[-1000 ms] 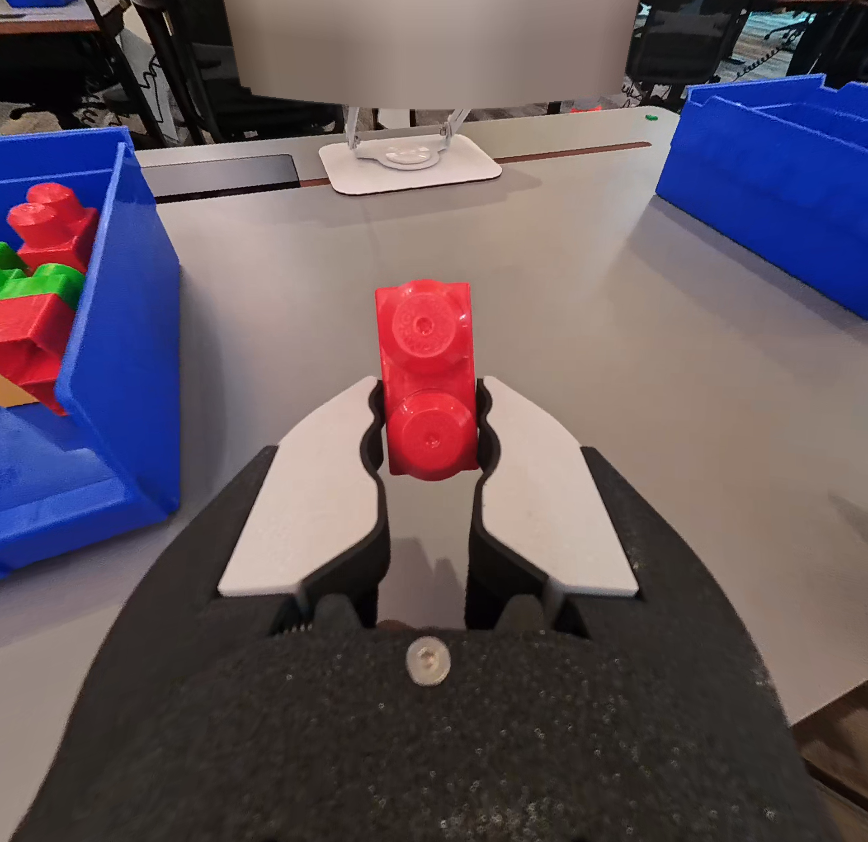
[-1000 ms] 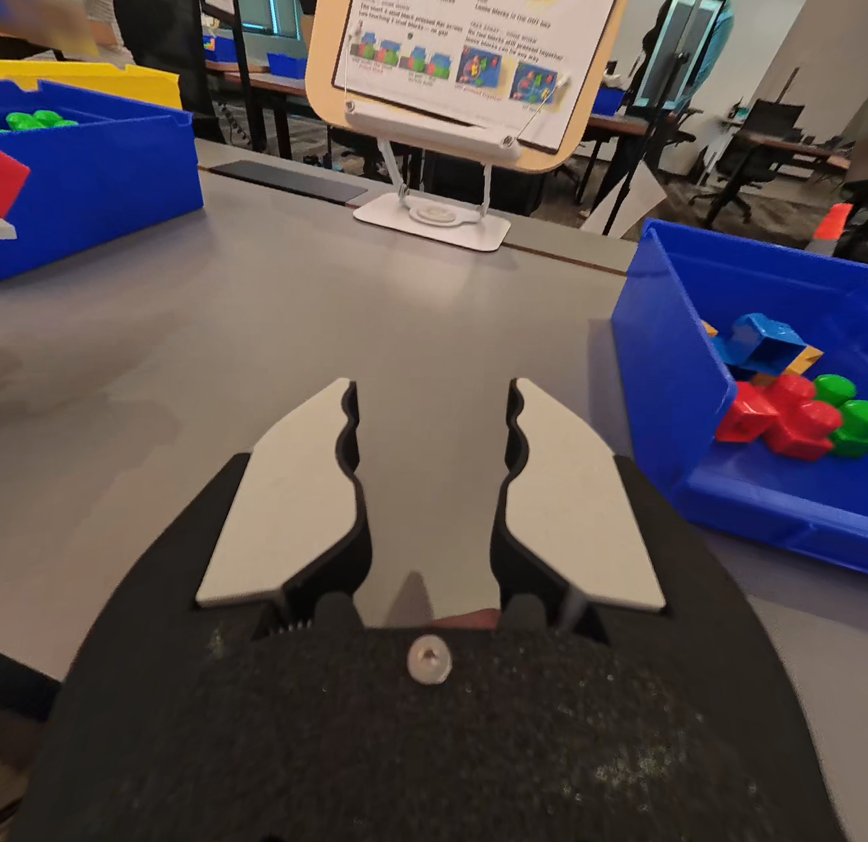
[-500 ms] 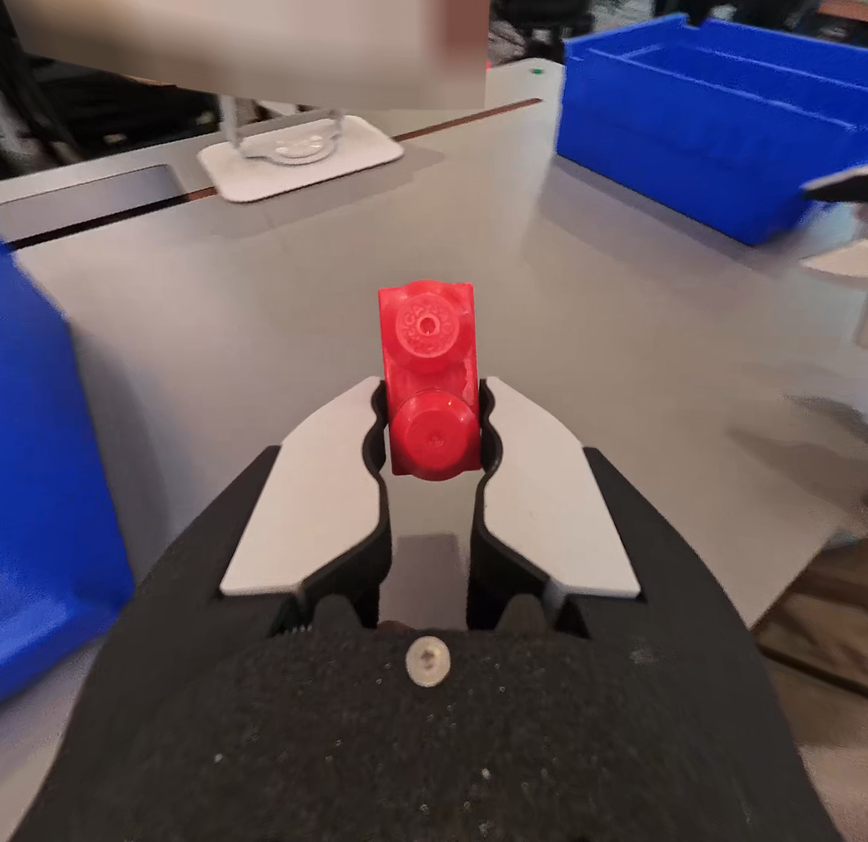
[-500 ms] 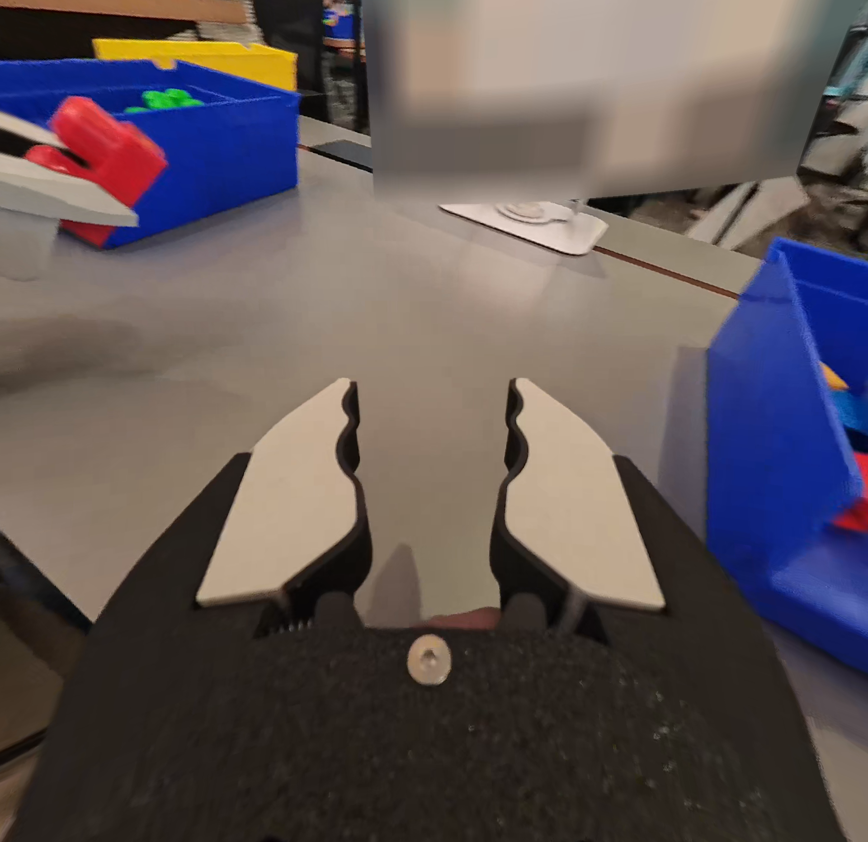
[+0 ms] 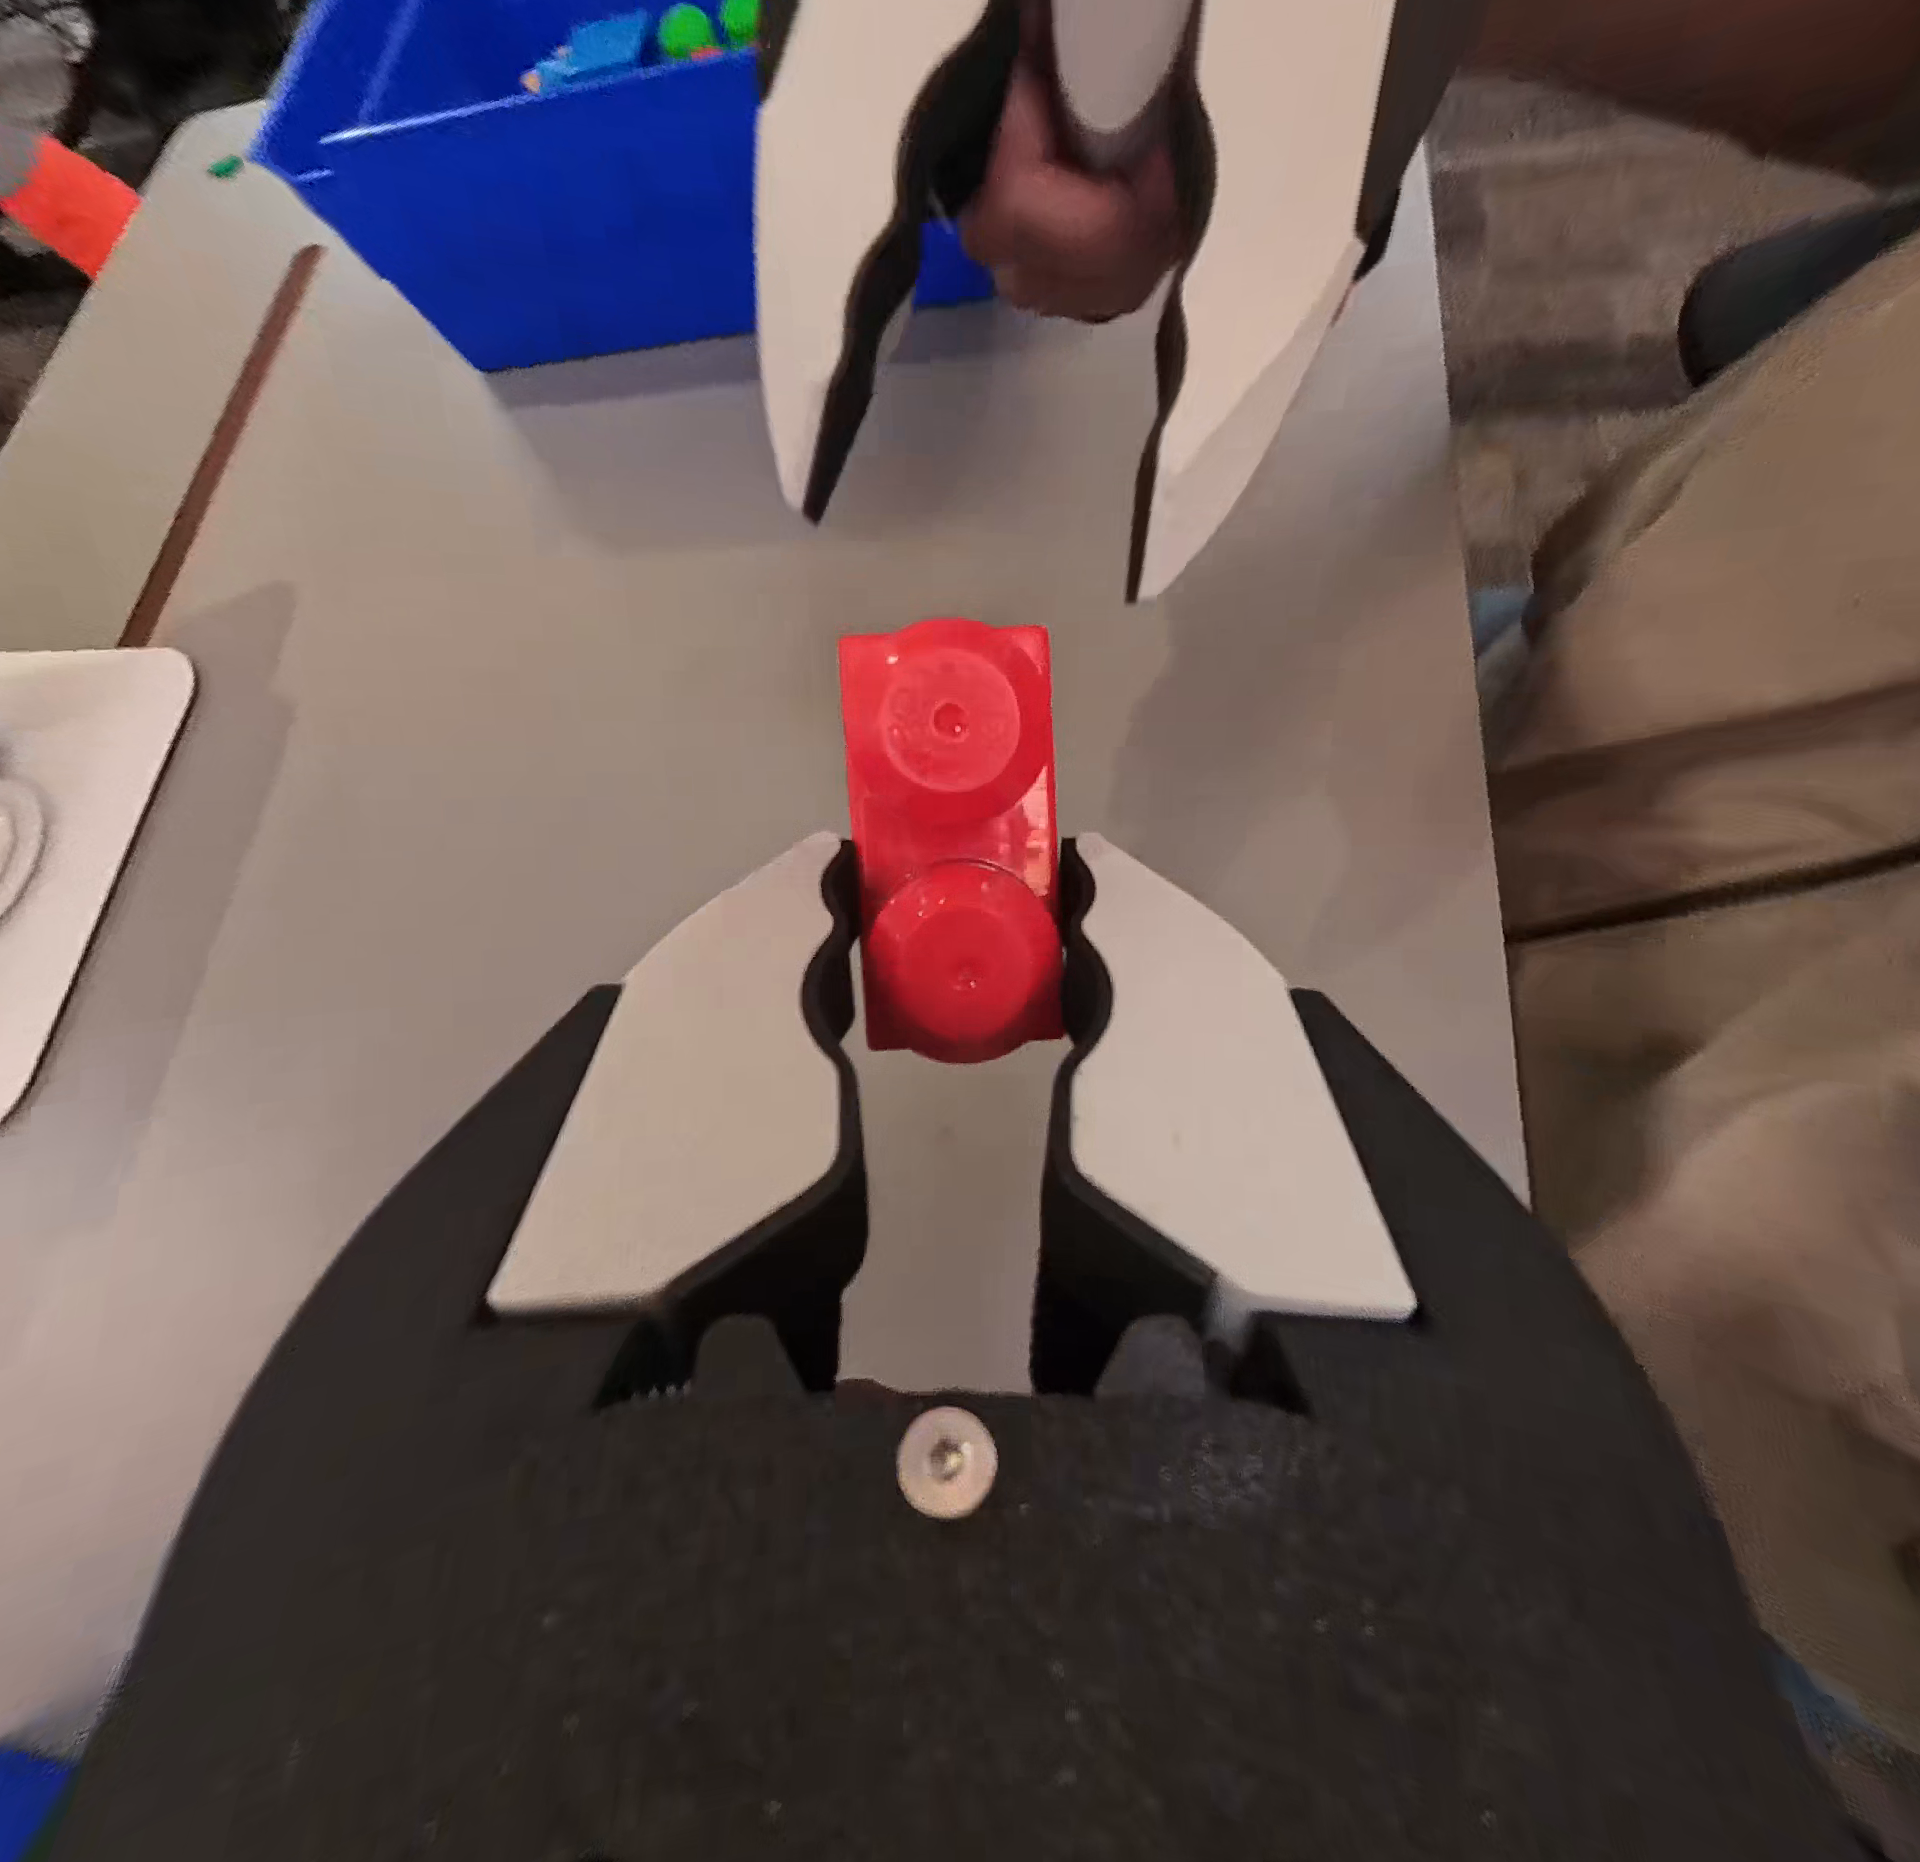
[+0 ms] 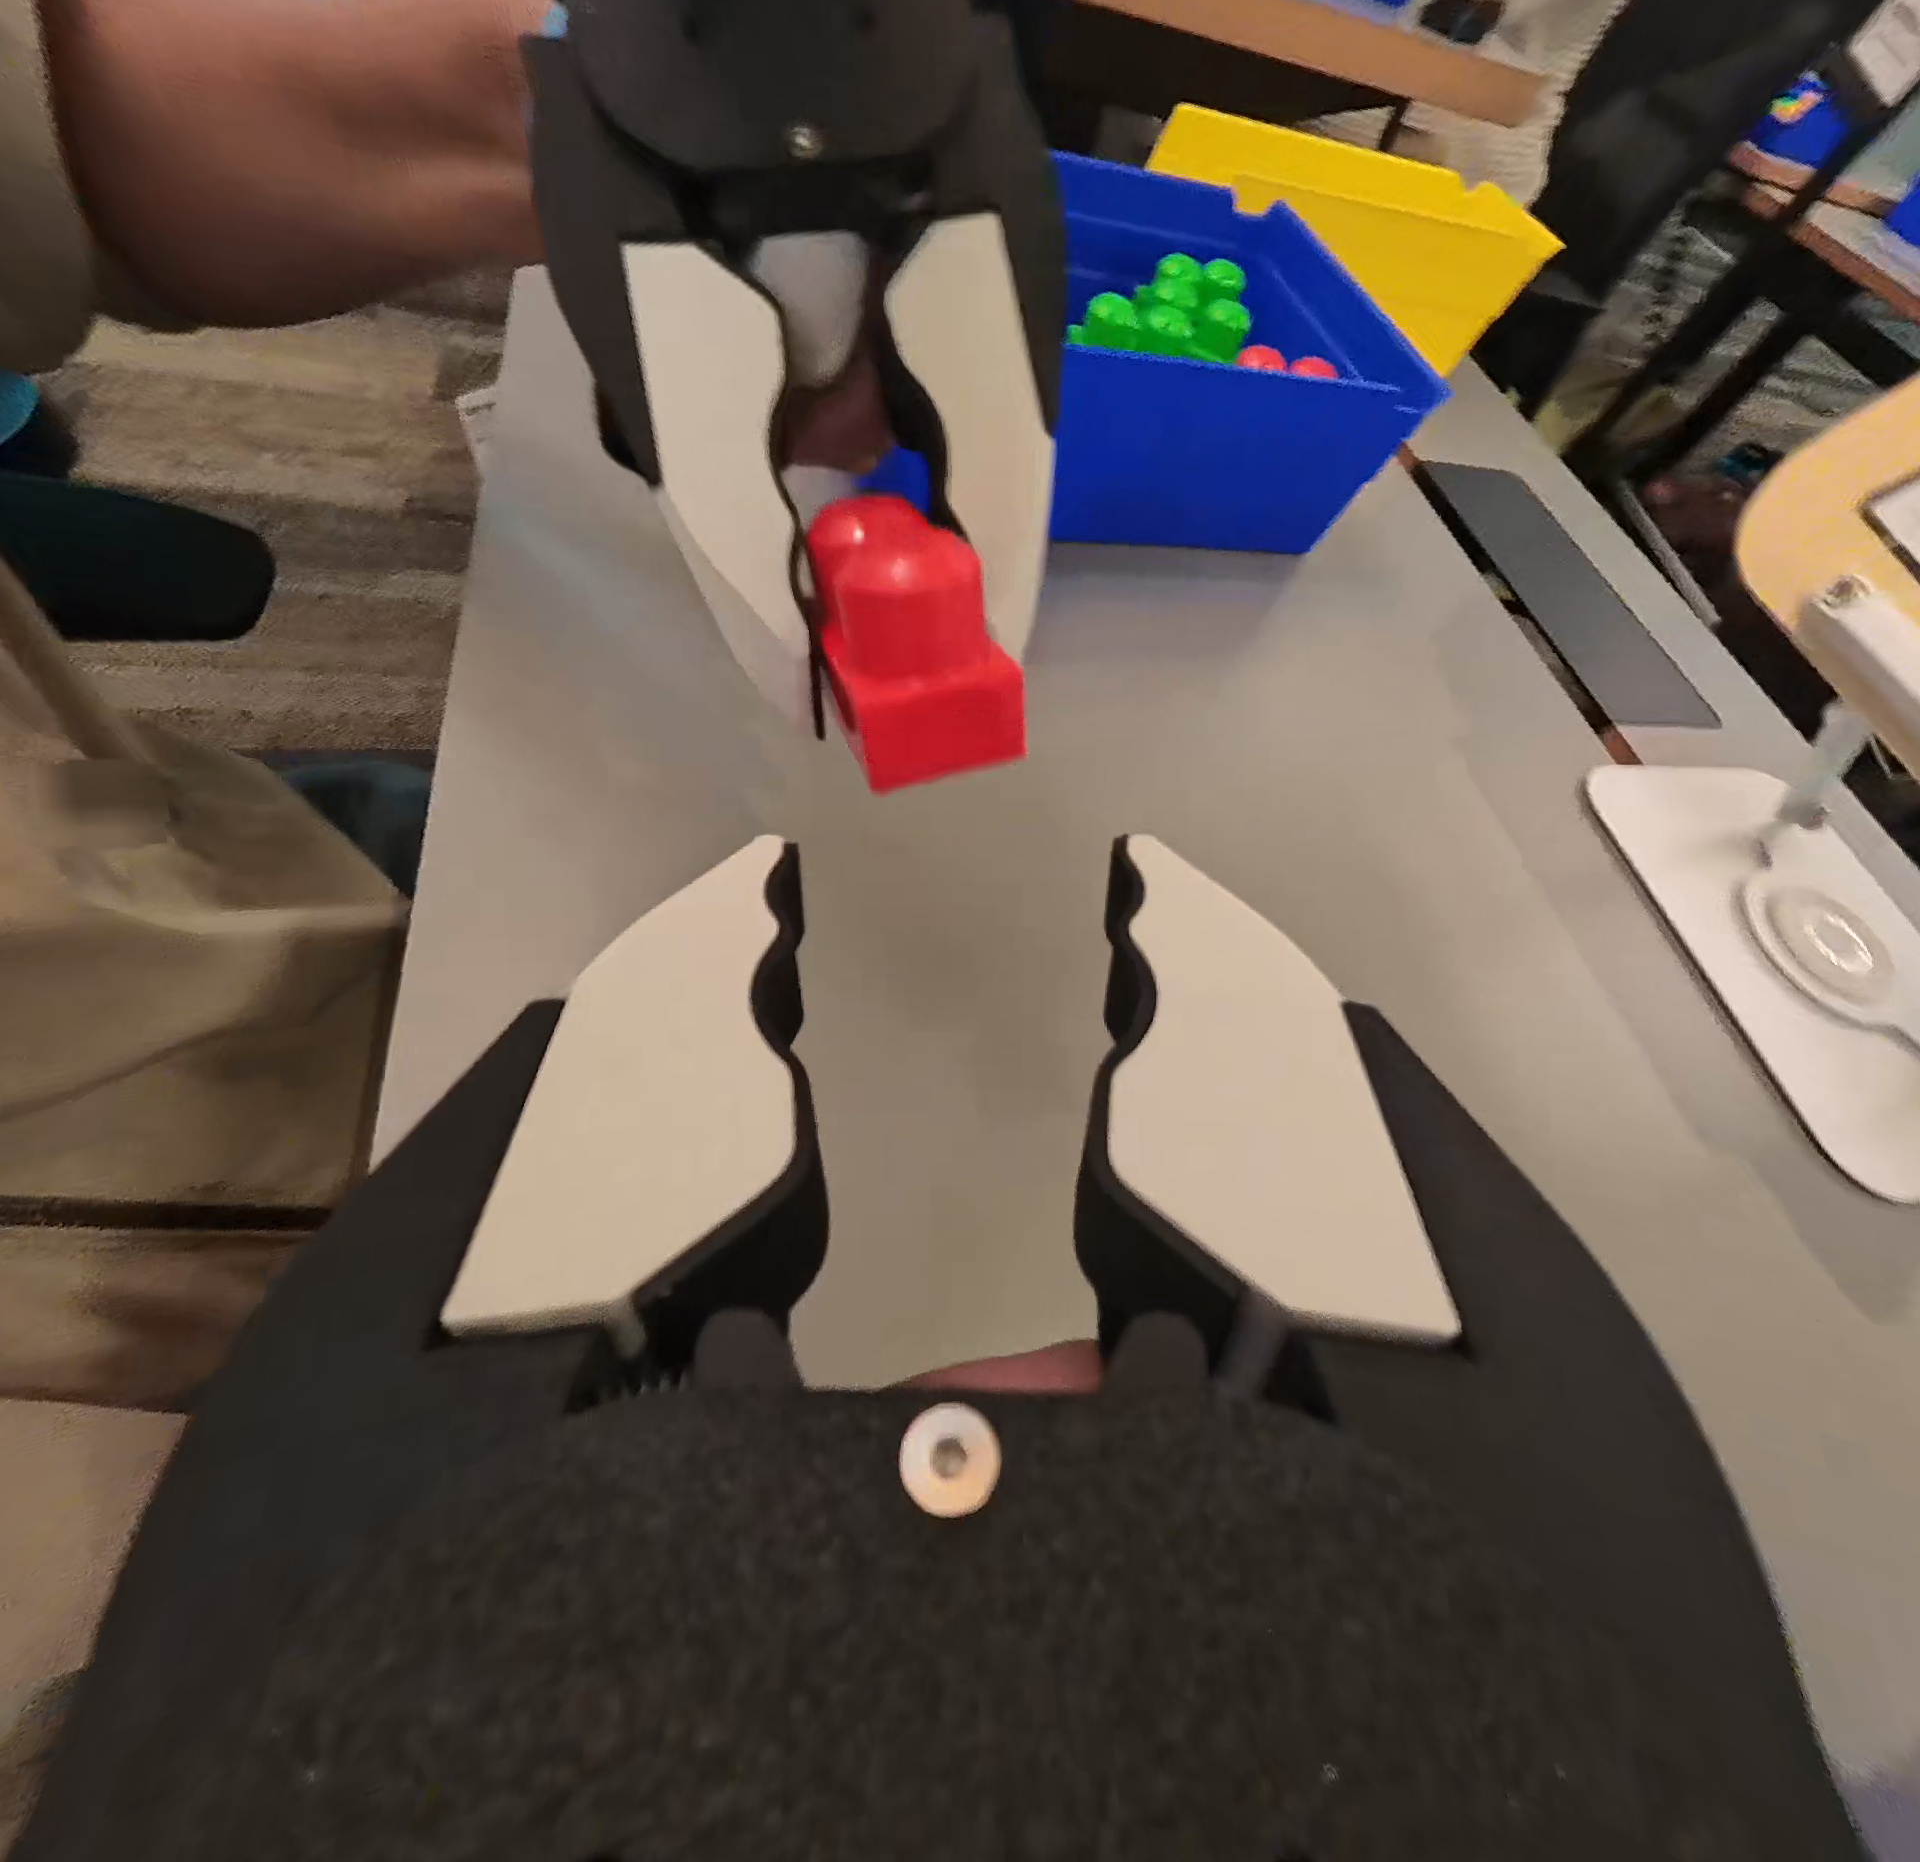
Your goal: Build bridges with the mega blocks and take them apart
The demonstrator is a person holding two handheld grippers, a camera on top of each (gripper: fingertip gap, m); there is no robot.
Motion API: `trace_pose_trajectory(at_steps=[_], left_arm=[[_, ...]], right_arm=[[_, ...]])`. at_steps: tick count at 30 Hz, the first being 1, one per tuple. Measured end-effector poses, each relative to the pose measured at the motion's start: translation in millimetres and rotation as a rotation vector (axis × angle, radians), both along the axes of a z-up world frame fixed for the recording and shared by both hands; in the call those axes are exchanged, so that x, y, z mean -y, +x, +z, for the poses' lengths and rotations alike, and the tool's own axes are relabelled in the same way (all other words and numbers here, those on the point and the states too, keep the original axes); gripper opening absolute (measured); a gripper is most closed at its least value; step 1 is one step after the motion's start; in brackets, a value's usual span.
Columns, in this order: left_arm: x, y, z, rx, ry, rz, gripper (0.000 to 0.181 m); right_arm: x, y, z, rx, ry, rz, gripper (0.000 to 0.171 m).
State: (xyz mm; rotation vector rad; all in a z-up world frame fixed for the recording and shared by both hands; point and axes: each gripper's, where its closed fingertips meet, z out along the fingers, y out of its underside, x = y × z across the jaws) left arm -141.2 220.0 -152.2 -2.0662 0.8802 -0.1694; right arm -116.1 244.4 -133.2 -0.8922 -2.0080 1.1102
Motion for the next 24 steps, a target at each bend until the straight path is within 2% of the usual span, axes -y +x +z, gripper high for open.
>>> trace_pose_trajectory(at_steps=[4,12,24], left_arm=[[-5.3,12.3,-0.8,-0.029,-0.030,-0.084,0.036],[-9.7,29.7,-13.4,-0.063,-0.078,-0.187,0.036],[-12.5,32.8,-14.8,-0.040,-0.063,-0.155,0.036]], right_arm=[[11.9,-4.6,-7.9,0.025,0.040,0.064,0.056],[19.2,-3.2,-17.6,0.023,0.087,0.098,0.038],[15.5,-0.2,-18.2,0.027,0.087,0.106,0.036]])
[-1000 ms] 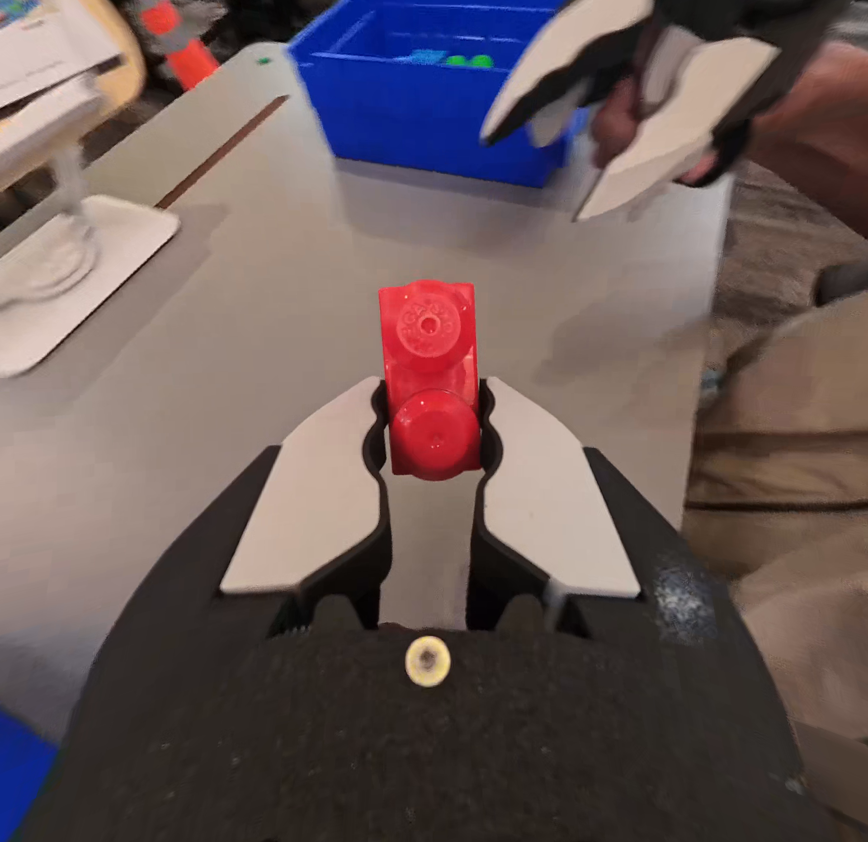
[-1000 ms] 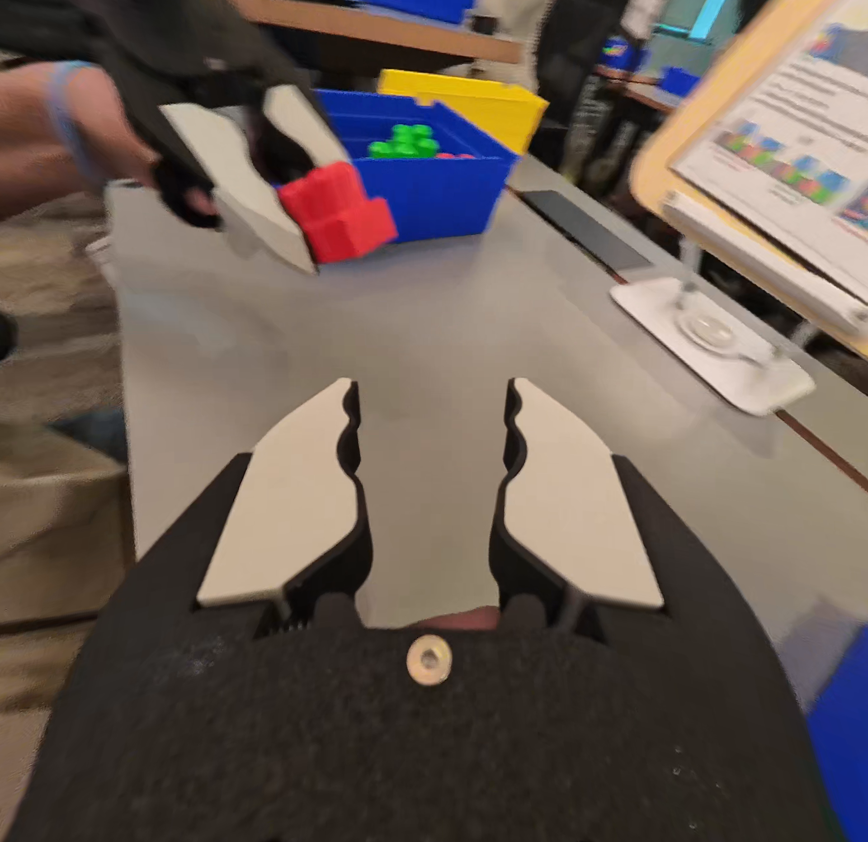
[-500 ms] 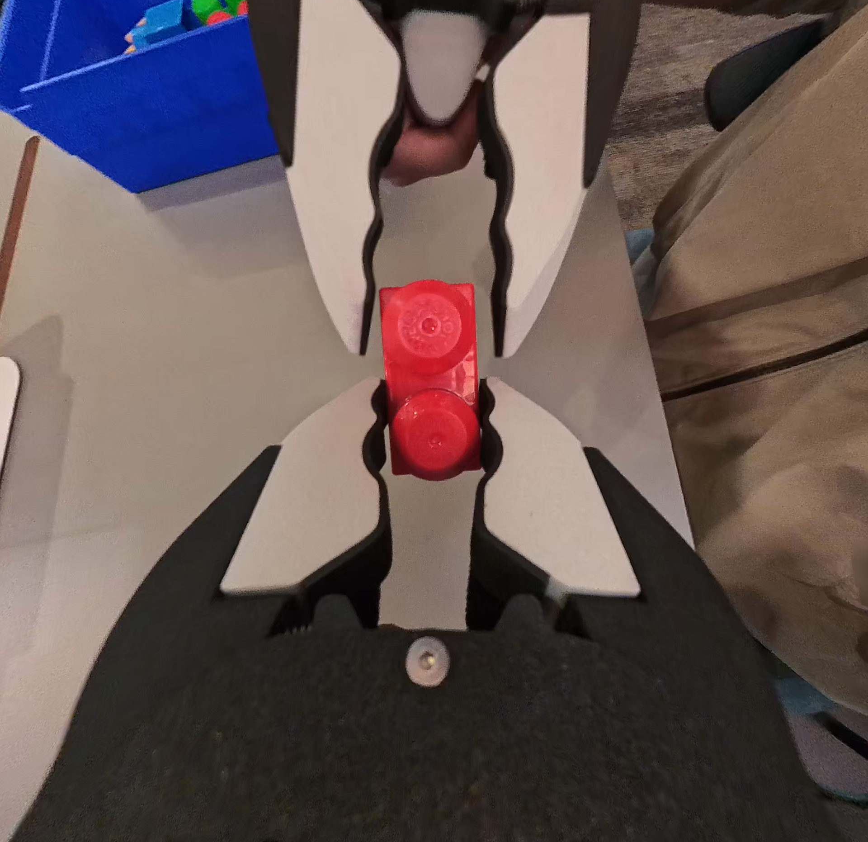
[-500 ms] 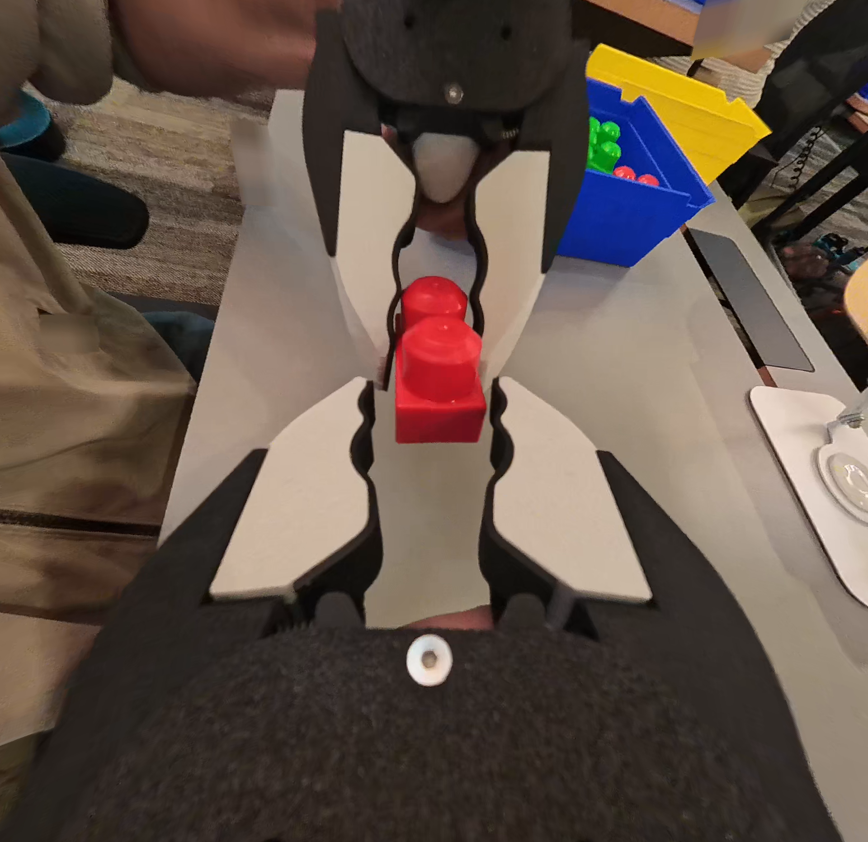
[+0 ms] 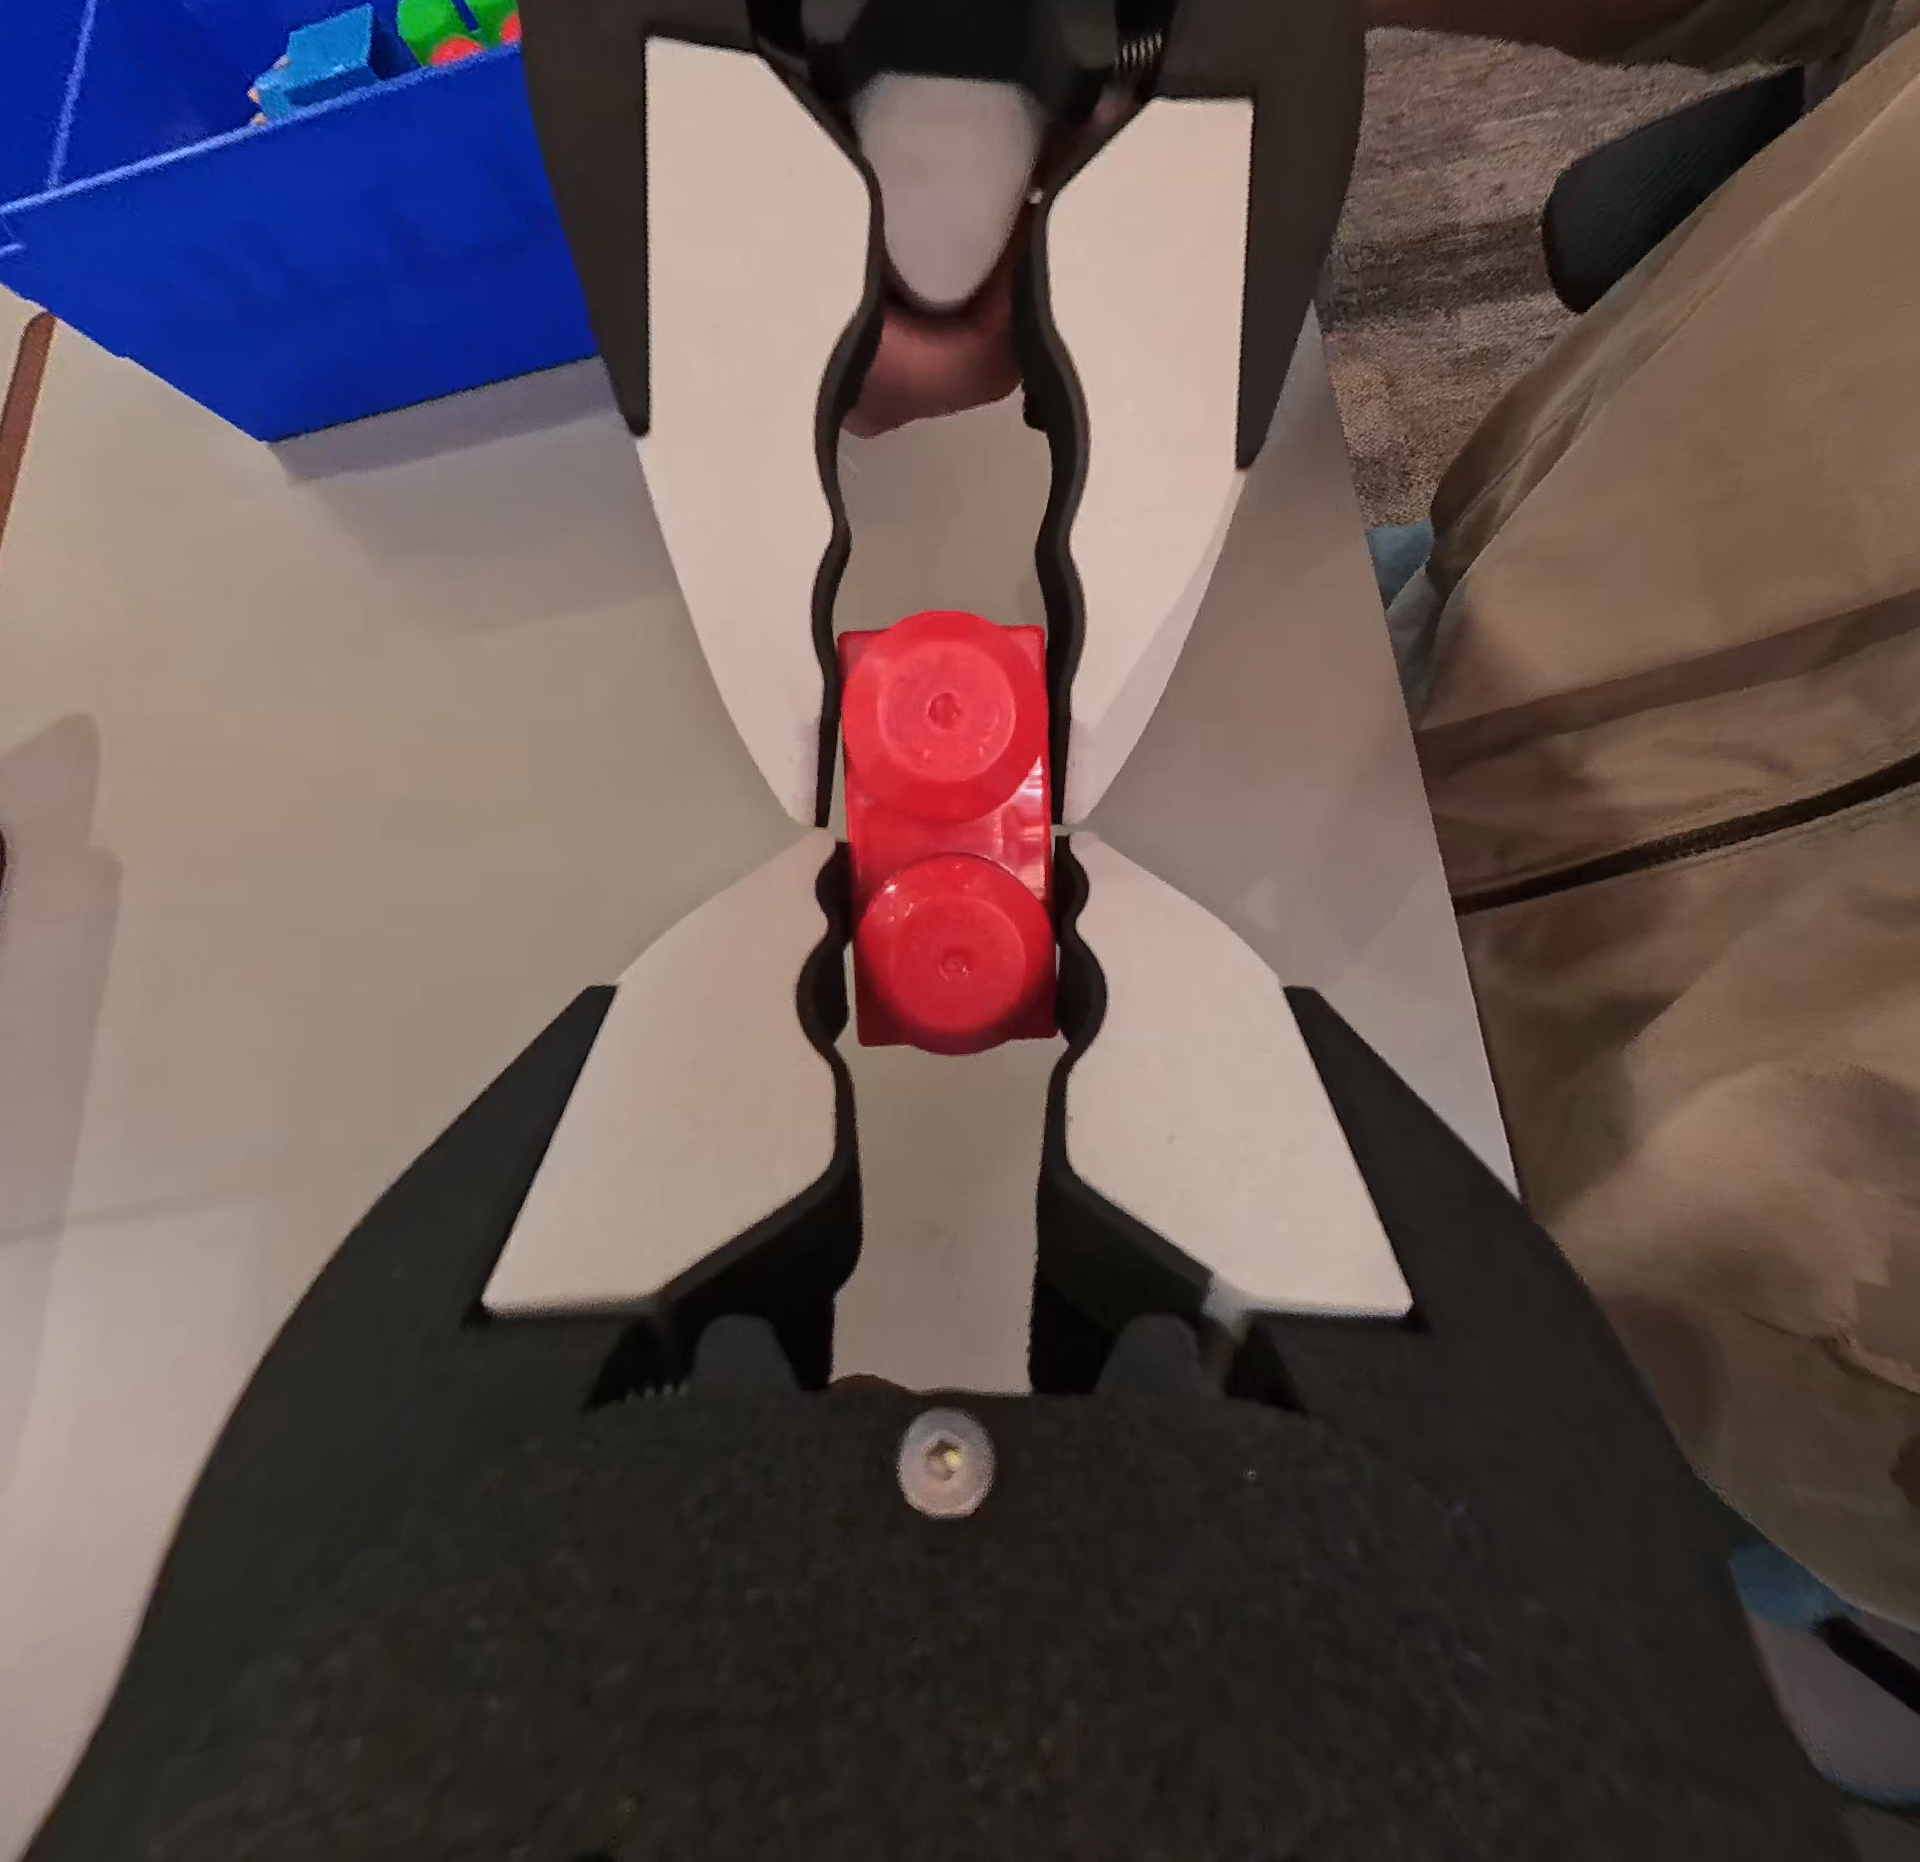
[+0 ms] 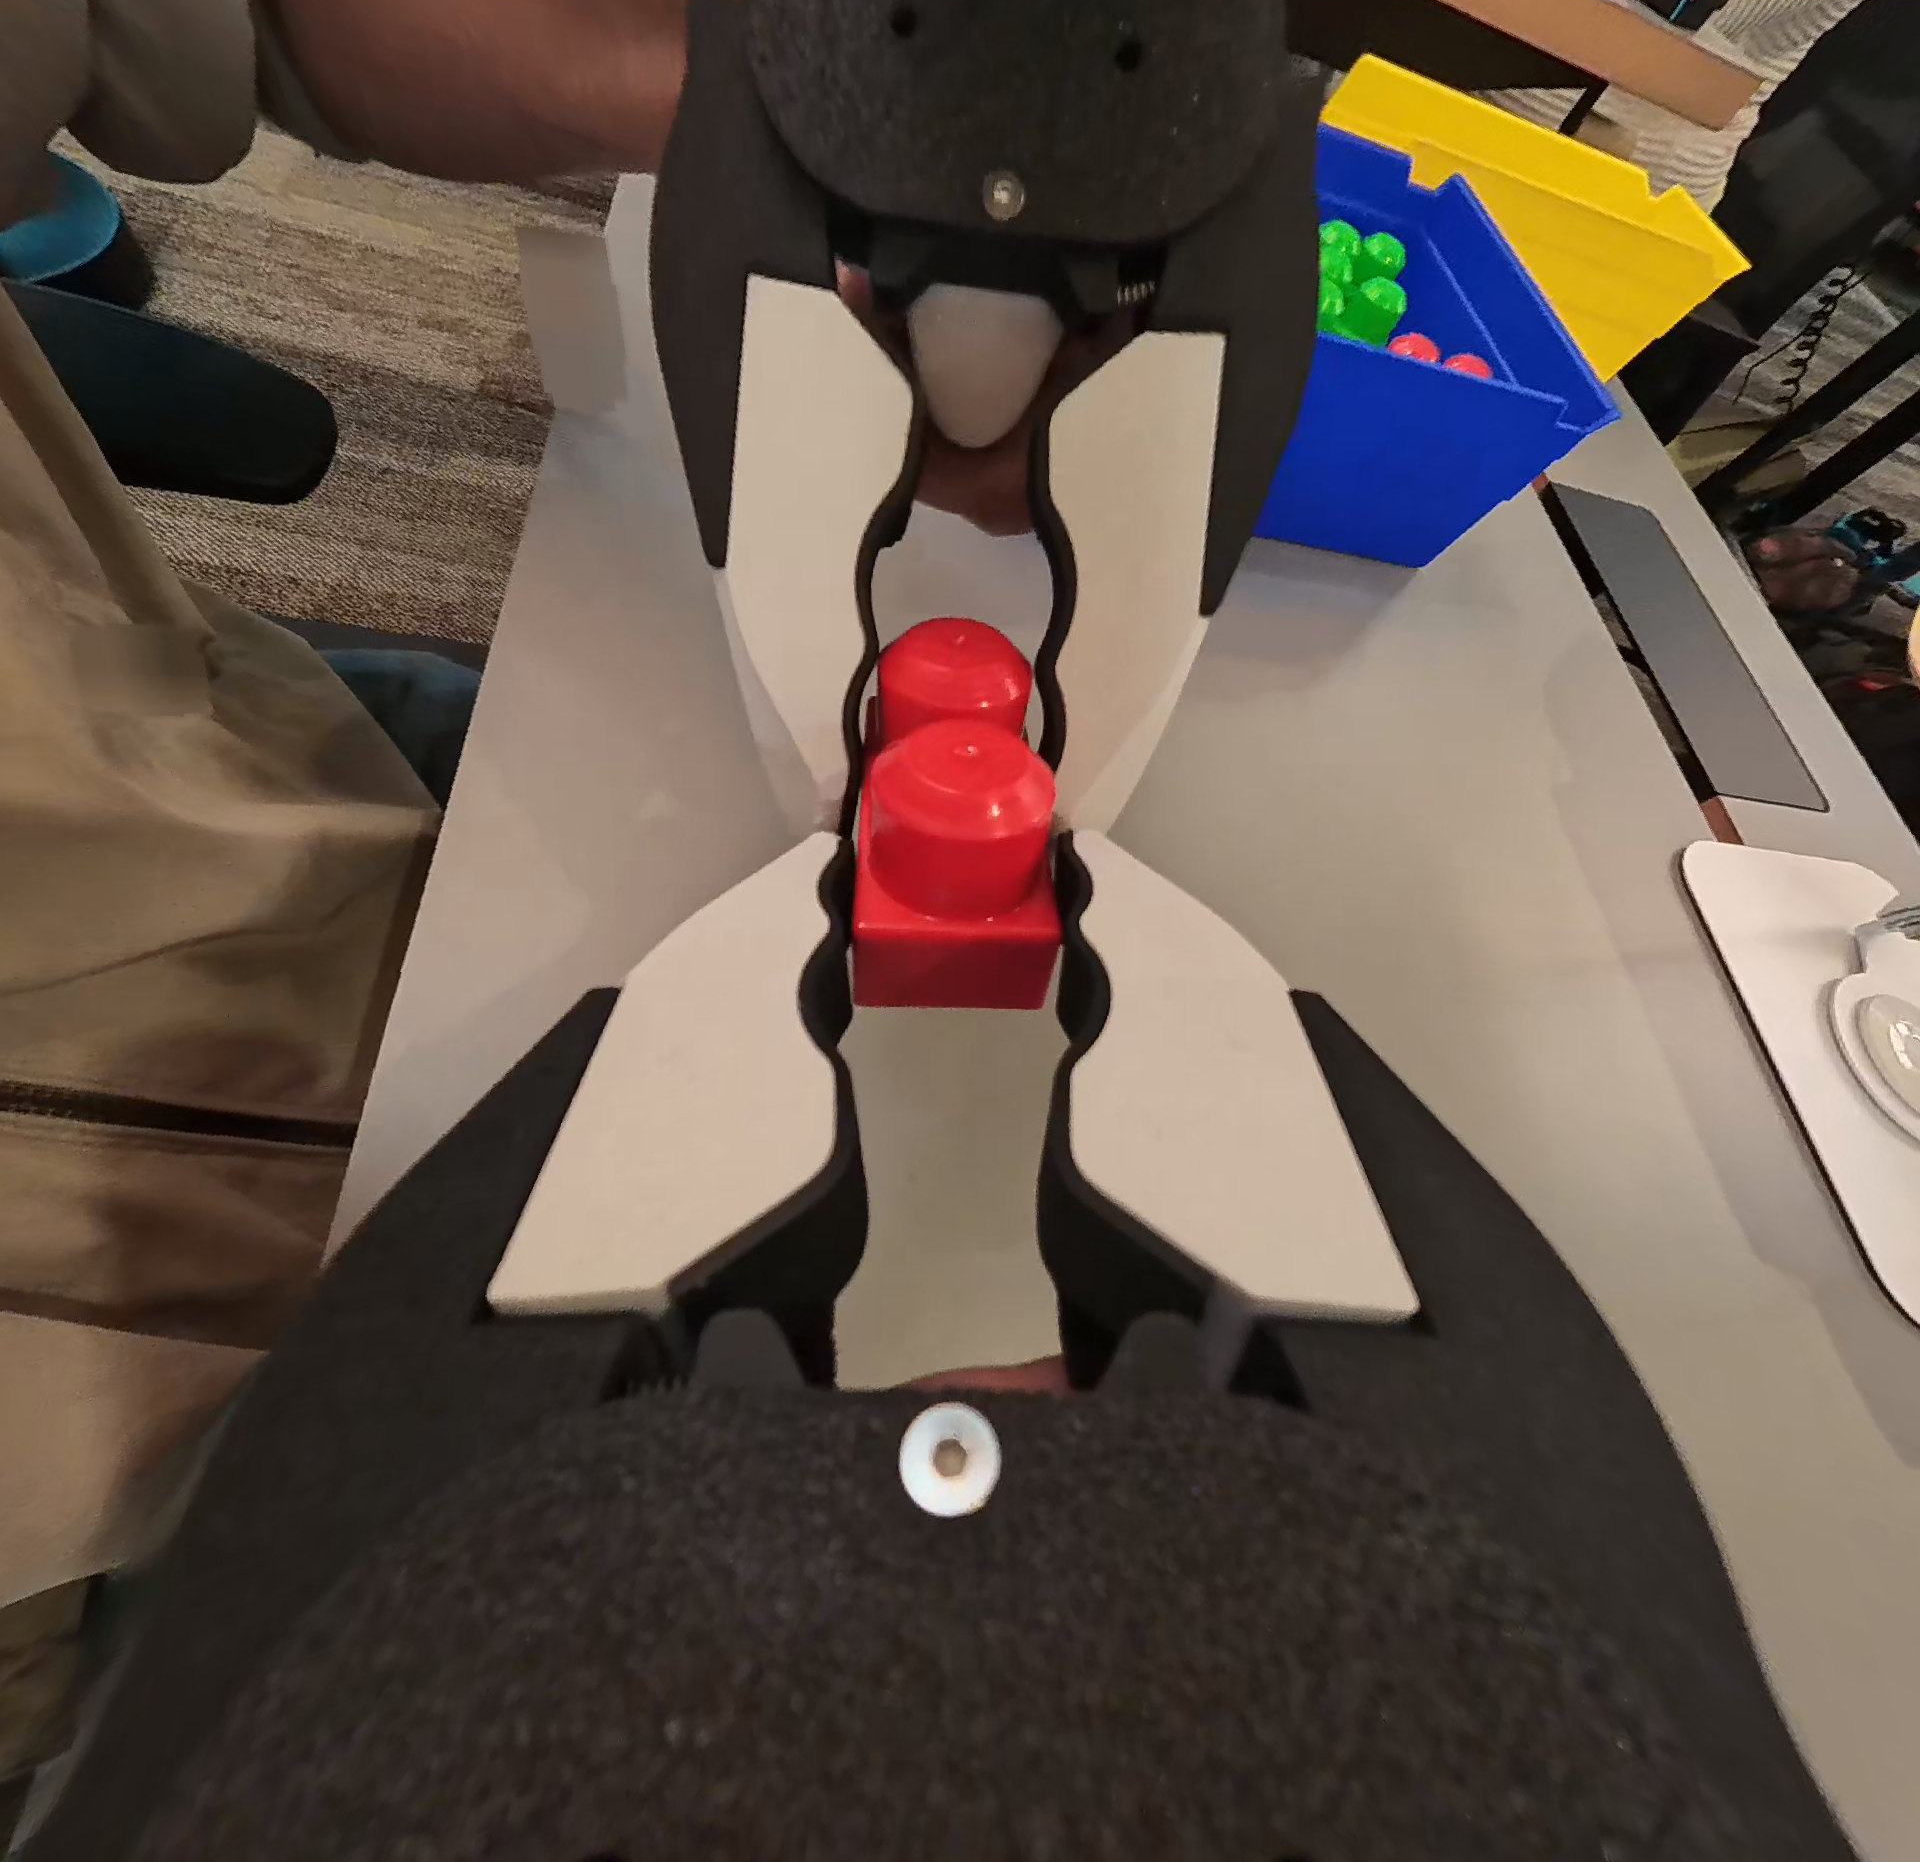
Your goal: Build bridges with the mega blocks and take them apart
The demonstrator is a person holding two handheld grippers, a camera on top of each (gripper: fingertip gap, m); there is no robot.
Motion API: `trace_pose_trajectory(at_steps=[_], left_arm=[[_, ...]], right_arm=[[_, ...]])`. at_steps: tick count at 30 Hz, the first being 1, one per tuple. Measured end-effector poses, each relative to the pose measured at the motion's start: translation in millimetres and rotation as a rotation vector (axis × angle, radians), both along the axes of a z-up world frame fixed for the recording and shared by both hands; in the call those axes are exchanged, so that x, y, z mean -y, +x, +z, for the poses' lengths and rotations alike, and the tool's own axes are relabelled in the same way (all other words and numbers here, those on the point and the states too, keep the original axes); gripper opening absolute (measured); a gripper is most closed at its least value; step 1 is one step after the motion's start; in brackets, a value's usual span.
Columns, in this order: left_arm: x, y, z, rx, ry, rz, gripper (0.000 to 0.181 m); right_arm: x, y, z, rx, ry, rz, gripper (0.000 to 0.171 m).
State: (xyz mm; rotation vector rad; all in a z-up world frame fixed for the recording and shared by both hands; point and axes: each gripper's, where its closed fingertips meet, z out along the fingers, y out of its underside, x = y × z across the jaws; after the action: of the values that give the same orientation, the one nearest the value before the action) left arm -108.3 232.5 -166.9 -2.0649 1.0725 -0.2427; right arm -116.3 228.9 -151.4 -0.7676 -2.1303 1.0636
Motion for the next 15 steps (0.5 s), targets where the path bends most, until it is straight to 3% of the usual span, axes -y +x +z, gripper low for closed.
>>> trace_pose_trajectory(at_steps=[4,8,11,15], left_arm=[[0.0,-8.1,2.4,0.014,0.008,0.050,0.036],[3.4,-24.7,9.6,0.058,0.059,0.153,0.049],[5.1,-43.7,24.6,0.129,0.181,0.309,0.055],[13.2,-79.2,37.3,0.179,0.404,0.643,0.064]], right_arm=[[-6.8,0.8,4.8,-0.018,0.001,-0.019,0.036],[-28.3,6.9,20.6,-0.084,-0.044,-0.104,0.036],[-49.4,18.2,29.0,-0.145,-0.089,-0.220,0.036],[-69.6,37.4,22.7,-0.213,-0.141,-0.436,0.036]])
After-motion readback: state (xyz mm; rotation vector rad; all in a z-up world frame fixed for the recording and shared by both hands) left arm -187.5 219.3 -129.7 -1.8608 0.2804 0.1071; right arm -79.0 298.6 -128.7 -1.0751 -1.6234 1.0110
